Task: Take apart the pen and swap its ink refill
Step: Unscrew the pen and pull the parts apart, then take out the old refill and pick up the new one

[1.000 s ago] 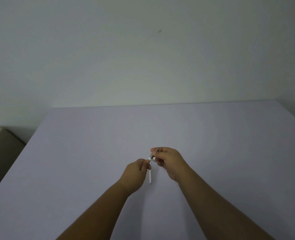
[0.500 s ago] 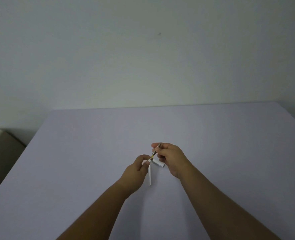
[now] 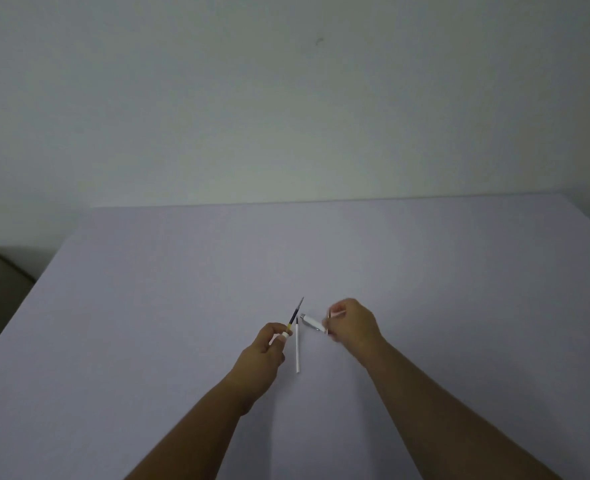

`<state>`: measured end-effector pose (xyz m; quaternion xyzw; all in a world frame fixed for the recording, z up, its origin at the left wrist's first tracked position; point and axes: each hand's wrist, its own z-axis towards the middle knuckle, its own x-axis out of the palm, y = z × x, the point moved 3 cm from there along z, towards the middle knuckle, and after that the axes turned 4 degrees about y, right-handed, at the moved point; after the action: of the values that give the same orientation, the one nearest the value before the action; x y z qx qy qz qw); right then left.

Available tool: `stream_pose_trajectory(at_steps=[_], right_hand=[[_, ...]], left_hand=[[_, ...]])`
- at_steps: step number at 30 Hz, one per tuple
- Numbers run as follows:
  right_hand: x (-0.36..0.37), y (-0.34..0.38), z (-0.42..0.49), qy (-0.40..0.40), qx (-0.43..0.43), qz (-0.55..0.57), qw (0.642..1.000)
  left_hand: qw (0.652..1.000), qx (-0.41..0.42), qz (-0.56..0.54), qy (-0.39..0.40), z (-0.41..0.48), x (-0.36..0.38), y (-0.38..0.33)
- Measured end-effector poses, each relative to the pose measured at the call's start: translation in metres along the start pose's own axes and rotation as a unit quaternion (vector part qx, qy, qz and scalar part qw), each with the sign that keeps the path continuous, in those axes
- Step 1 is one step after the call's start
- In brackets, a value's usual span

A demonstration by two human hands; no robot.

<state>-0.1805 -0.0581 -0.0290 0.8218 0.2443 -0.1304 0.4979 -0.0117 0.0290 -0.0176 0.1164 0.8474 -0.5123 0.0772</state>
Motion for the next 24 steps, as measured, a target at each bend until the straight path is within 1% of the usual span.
stream_pose_trajectory(at_steps=[2, 5, 7, 11, 14, 17, 18, 19, 20, 21, 23, 24], right_hand=[[0.016, -0.018, -0.001, 0.017, -0.022, -0.11, 0.994], [0.032, -0.029, 0.0, 0.016, -0.074, -0.238, 0.968], [0.037, -0.031, 0.0, 0.008, -0.099, -0.272, 0.957], [0.041, -0.032, 0.001, -0.002, -0.118, -0.274, 0.954], [0.037, -0.029, -0.002, -0.007, -0.118, -0.25, 0.961], [0.025, -0.017, -0.004, -0.037, -0.111, -0.176, 0.977], [0.021, -0.012, -0.005, -0.028, -0.097, -0.126, 0.987], [0.019, -0.007, -0.006, 0.0, -0.074, -0.058, 0.996], [0.019, -0.002, -0.008, 0.034, -0.046, 0.012, 0.998], [0.019, 0.001, -0.01, 0.067, -0.024, 0.058, 0.996], [0.019, 0.007, -0.011, 0.103, -0.013, 0.095, 0.99], [0.018, 0.01, -0.011, 0.097, -0.009, 0.119, 0.988]], left_hand=[[1.0, -0.012, -0.001, 0.002, 0.004, 0.004, 0.007], [1.0, -0.016, 0.003, 0.004, 0.008, 0.008, 0.014], [1.0, -0.017, 0.008, 0.003, 0.01, 0.01, 0.016], [1.0, -0.023, 0.009, 0.0, 0.014, 0.011, 0.02], [1.0, -0.021, 0.014, 0.0, 0.014, 0.011, 0.021], [1.0, -0.02, 0.017, 0.002, 0.016, 0.011, 0.016], [1.0, -0.02, 0.019, 0.006, 0.016, 0.011, 0.014], [1.0, -0.017, 0.021, 0.012, 0.017, 0.012, 0.011], [0.999, -0.013, 0.027, 0.02, 0.017, 0.014, 0.009], [0.999, -0.009, 0.035, 0.026, 0.017, 0.016, 0.006], [0.998, -0.005, 0.047, 0.033, 0.017, 0.02, 0.002], [0.998, -0.005, 0.046, 0.031, 0.017, 0.021, 0.002]])
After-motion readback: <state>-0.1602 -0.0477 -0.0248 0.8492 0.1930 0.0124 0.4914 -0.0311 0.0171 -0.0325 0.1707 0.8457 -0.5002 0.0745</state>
